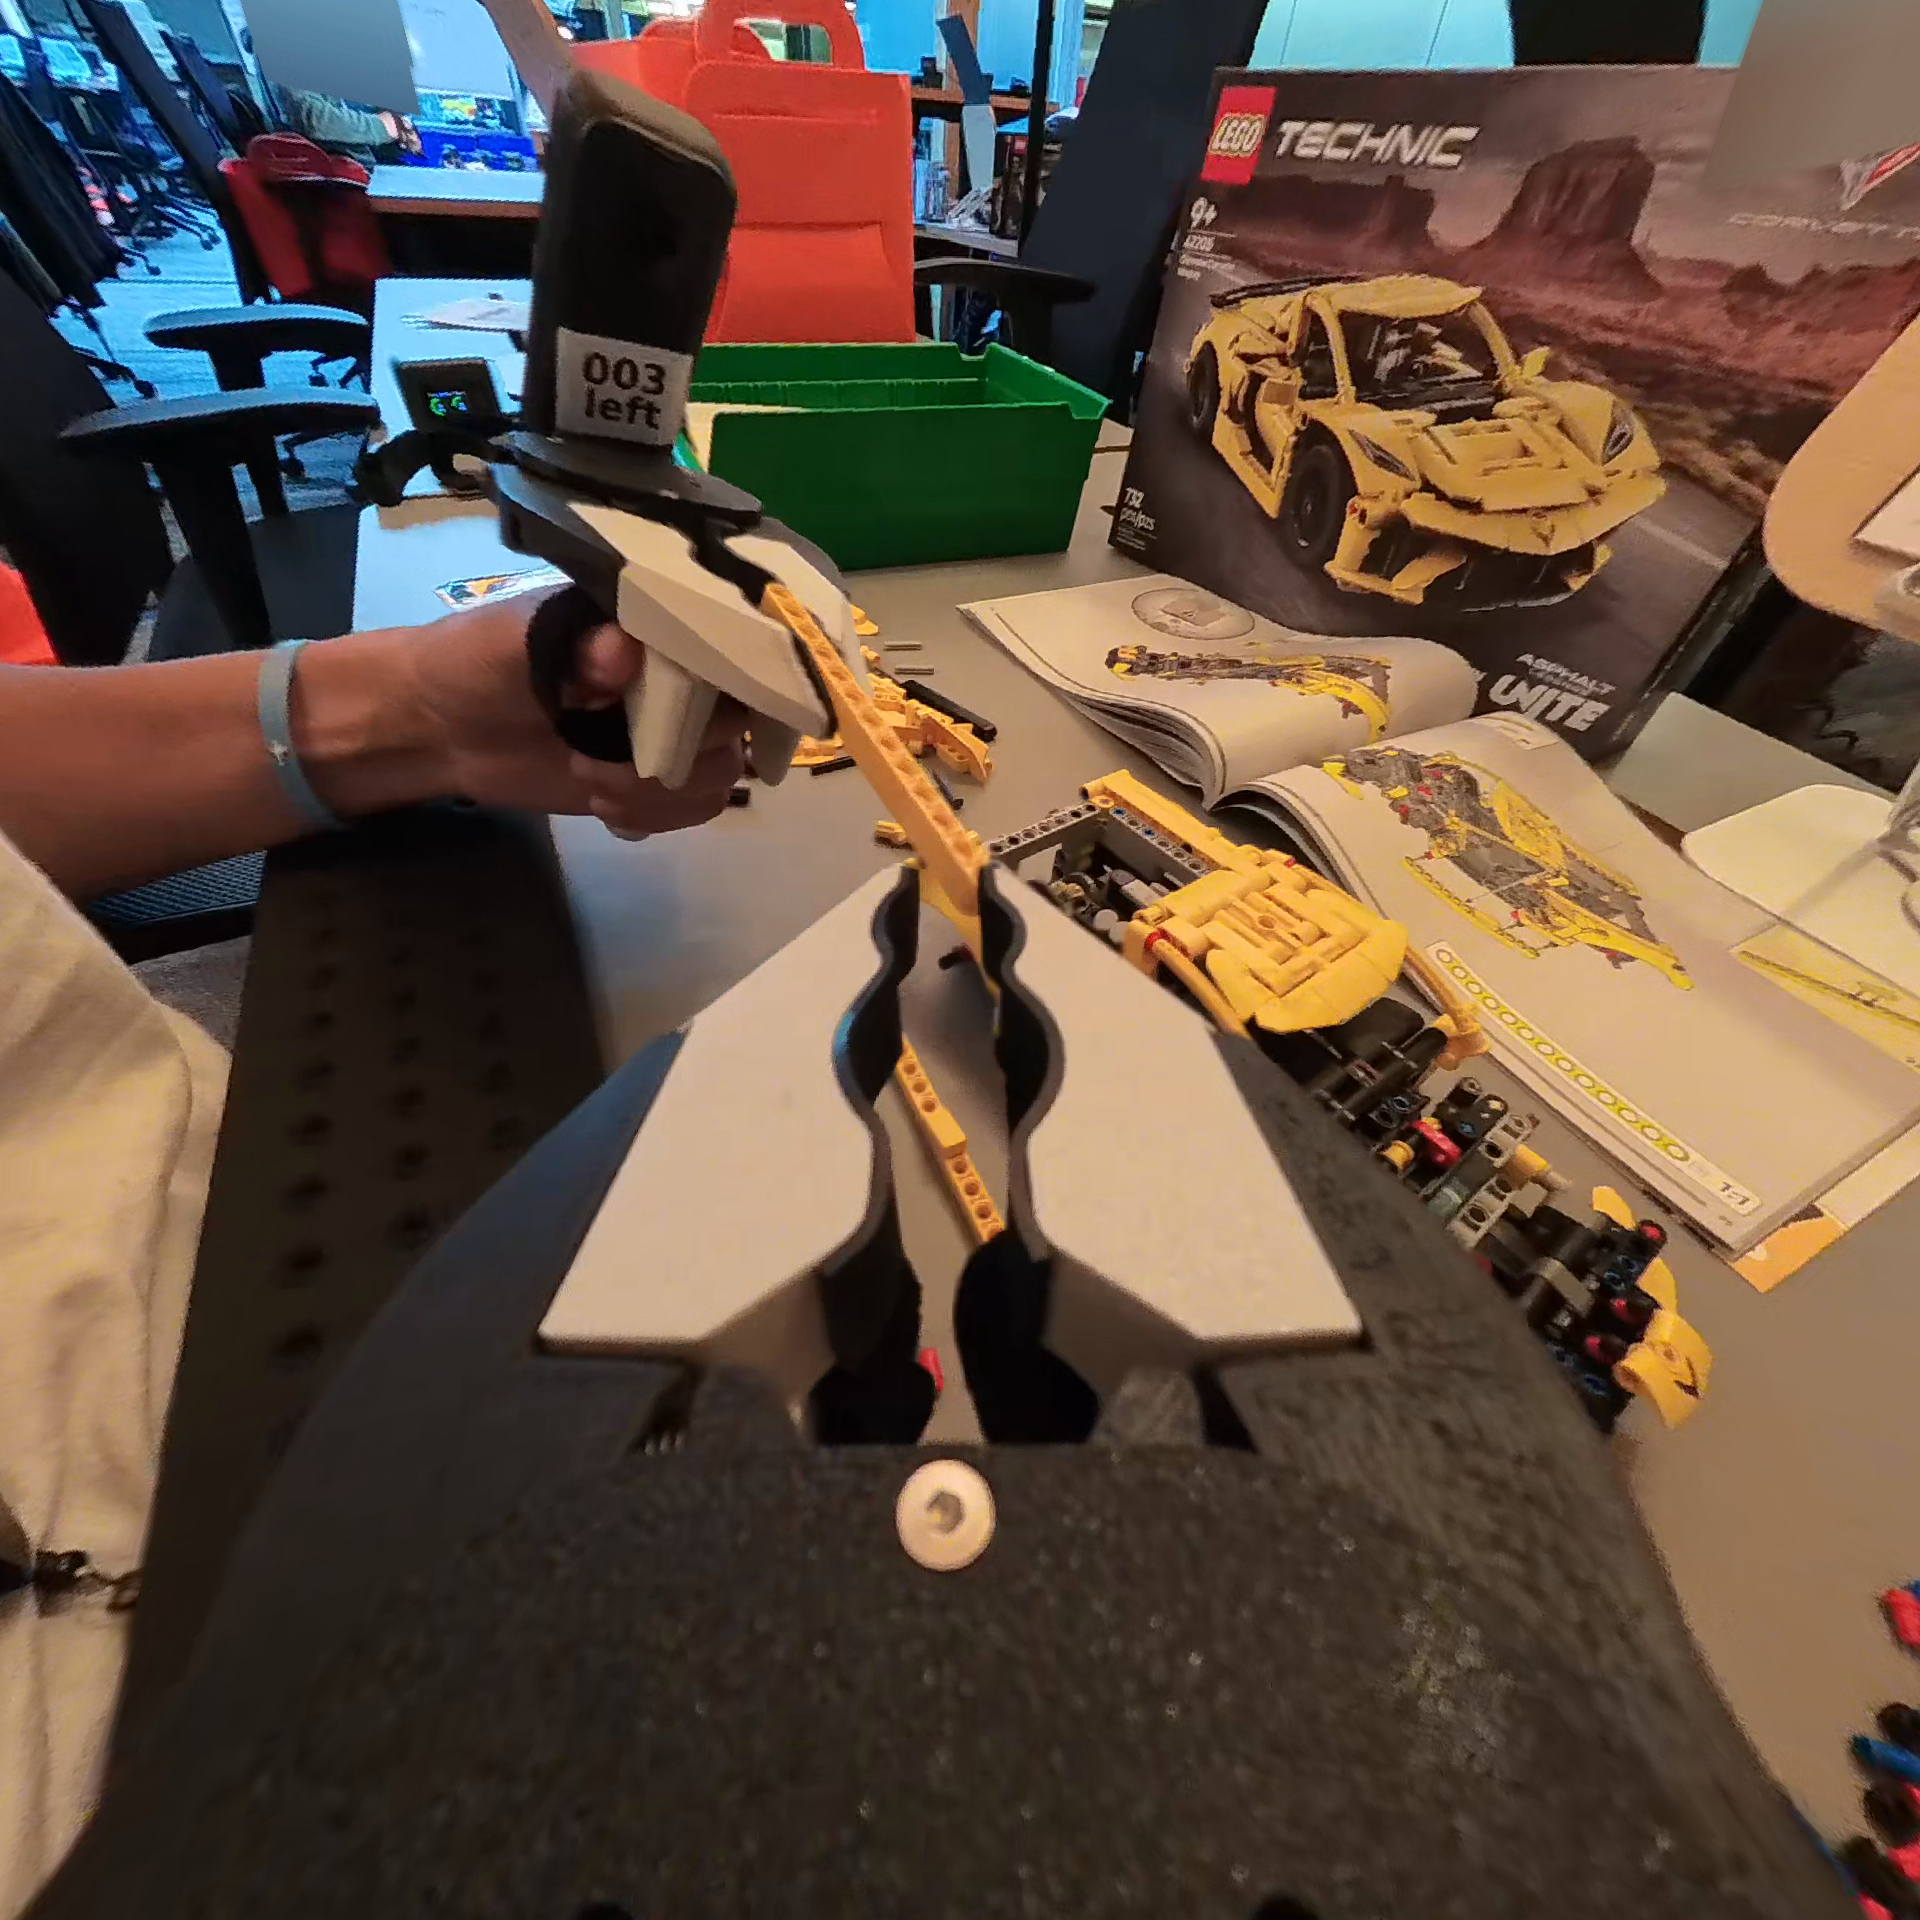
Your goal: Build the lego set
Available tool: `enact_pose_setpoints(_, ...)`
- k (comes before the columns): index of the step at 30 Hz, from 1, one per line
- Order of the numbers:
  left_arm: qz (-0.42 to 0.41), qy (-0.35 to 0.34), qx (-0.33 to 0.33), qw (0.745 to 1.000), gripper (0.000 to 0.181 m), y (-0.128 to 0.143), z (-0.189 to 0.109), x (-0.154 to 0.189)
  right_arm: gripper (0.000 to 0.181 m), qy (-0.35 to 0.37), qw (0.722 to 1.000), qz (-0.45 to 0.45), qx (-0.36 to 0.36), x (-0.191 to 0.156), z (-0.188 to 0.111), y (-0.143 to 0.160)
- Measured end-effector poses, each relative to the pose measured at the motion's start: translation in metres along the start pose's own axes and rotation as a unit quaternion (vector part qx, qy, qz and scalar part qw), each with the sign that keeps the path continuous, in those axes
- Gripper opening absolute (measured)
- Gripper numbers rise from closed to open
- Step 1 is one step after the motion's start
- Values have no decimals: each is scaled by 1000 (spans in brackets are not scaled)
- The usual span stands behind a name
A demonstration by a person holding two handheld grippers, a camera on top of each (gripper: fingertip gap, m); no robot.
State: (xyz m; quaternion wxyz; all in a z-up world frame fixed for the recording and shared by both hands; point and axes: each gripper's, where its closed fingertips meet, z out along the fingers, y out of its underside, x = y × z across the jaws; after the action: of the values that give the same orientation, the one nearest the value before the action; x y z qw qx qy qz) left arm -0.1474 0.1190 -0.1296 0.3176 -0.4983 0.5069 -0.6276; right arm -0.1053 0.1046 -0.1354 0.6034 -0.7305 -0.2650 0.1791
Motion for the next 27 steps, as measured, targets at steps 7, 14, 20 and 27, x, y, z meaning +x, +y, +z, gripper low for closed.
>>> enact_pose_setpoints(7,0,0,-7,1000,7,2,1,1,9,3,1000,-13,-14,-2,4,3)
enact_pose_setpoints(14,-2,1,-5,1000,7,1,1,1,10,-6,1000,-13,-10,-6,7,-2)
enact_pose_setpoints(20,0,2,-10,1000,7,3,2,2,9,-11,999,-25,-21,-8,12,-1)
enact_pose_setpoints(27,-1,2,-12,1000,7,4,3,2,9,-17,999,-39,-28,-11,17,-4)
